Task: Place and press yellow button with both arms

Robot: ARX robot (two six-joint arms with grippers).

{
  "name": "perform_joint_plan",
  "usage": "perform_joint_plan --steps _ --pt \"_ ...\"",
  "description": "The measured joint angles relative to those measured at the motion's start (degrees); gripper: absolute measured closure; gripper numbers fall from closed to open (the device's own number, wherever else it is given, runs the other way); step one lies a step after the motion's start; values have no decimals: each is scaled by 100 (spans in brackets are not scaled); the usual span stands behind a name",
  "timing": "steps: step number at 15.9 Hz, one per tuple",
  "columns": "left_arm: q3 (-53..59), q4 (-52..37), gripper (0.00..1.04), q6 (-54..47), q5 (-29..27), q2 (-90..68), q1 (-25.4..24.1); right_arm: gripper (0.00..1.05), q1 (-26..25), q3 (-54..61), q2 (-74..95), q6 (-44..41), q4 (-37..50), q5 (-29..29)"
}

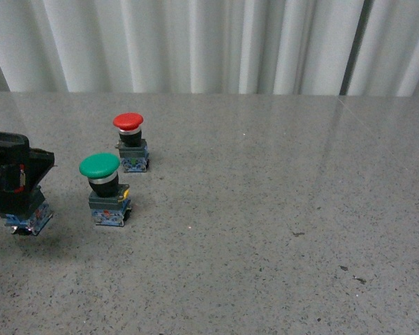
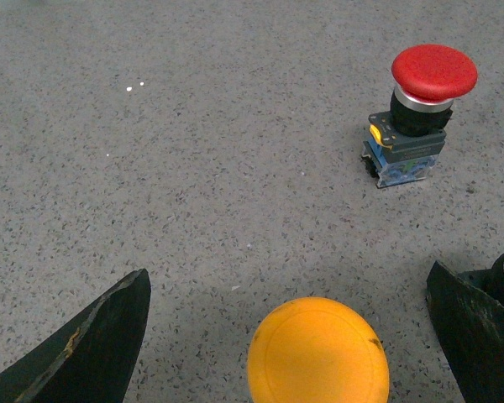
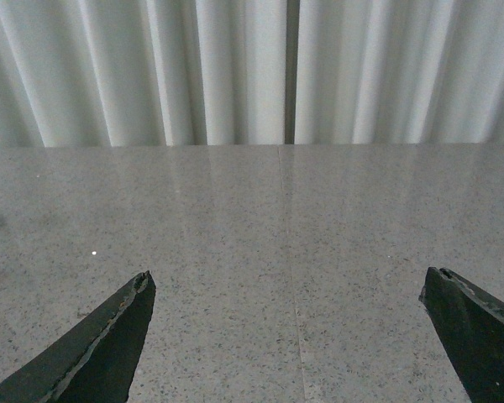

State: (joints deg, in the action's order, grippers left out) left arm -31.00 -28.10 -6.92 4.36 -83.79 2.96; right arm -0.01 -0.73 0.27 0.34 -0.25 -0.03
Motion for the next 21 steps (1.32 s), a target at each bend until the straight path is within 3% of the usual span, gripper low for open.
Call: perform_joint_plan --steps 2,8,11,14,17,21 --pt "188 -192 7 -68 -111 -149 13 6 0 0 0 0 0 2" --pt "243 -92 69 -57 -271 -87 85 6 0 0 0 0 0 0" --pt "208 461 72 -61 -590 927 240 6 0 0 0 0 0 2" --pt "-634 824 72 131 -1163 1773 1357 6 0 0 0 0 -2 0" --pt "-1167 737 72 704 -1825 811 2503 6 0 0 0 0 0 2" --pt "-1552 472 72 1526 -2306 -501 3235 6 0 0 0 0 0 2"
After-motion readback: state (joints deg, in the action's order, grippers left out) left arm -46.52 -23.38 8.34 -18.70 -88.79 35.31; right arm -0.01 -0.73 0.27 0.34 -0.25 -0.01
